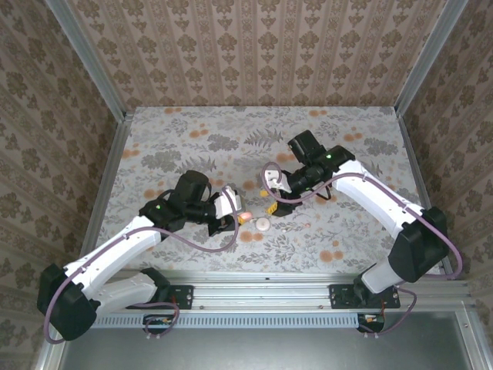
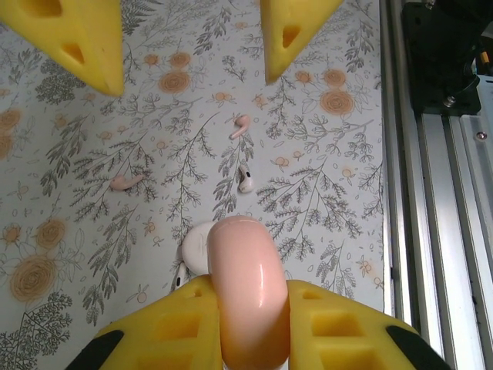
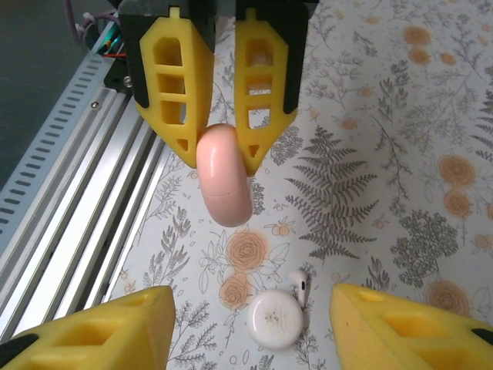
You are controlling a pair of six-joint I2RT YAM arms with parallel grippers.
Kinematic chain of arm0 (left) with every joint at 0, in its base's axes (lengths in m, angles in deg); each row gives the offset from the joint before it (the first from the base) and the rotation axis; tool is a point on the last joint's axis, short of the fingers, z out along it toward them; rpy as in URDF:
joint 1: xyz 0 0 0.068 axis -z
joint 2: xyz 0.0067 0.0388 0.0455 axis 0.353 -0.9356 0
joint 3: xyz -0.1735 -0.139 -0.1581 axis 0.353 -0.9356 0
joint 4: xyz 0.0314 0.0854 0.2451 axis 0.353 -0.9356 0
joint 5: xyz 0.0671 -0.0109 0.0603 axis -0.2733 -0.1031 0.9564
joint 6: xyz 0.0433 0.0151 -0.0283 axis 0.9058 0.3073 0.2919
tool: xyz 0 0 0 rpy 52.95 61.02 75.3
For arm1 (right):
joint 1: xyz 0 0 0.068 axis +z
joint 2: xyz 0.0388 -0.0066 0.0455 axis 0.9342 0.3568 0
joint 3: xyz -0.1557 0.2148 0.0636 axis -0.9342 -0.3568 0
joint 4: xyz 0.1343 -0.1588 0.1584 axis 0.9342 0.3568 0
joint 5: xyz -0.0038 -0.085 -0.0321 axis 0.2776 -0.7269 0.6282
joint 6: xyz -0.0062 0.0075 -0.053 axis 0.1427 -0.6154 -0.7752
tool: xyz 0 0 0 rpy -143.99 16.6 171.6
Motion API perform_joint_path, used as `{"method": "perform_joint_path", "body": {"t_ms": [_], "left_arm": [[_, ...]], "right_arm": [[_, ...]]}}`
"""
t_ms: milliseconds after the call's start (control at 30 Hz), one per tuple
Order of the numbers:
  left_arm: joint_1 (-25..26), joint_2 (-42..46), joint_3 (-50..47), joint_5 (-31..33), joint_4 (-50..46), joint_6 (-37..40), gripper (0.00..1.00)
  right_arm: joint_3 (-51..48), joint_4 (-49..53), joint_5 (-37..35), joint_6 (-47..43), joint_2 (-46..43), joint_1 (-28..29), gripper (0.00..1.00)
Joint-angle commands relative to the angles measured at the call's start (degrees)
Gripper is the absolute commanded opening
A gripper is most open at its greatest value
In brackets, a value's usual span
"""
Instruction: Insert the wireless bluetooth earbuds into the charging case
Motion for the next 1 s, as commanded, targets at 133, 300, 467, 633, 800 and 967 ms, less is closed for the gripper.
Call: {"method": "perform_joint_path", "body": {"t_ms": [133, 300, 467, 633, 800, 967], "left_arm": [[0.7, 1.2, -0.3, -1.8, 2.0, 0.4, 0.19], [0.8, 1.6, -0.7, -2.1, 3.0, -0.3, 0.19], [0.8, 2.7, -1.4, -2.5, 4.9, -1.2, 0.19], [0.8, 3.1, -1.7, -2.5, 5.7, -2.2, 0.19], [0.7, 2.7, -2.1, -4.4, 7.4, -3.9, 0.19], [0.7, 2.0, -2.0, -4.5, 7.8, -4.5, 0.22]], "right_arm": [[1.6, 1.5, 1.9, -5.2, 3.1, 4.2, 0.54], [2.1, -0.1, 2.5, -5.2, 5.1, 6.2, 0.54], [1.6, -2.7, 2.6, -4.6, 6.1, 6.8, 0.5], [0.9, -6.3, 3.7, -3.3, 6.0, 6.9, 0.42], [-0.1, -8.4, 4.1, -2.8, 5.5, 7.0, 0.33], [-0.5, -8.3, 4.0, -3.0, 4.8, 6.9, 0.17]]}}
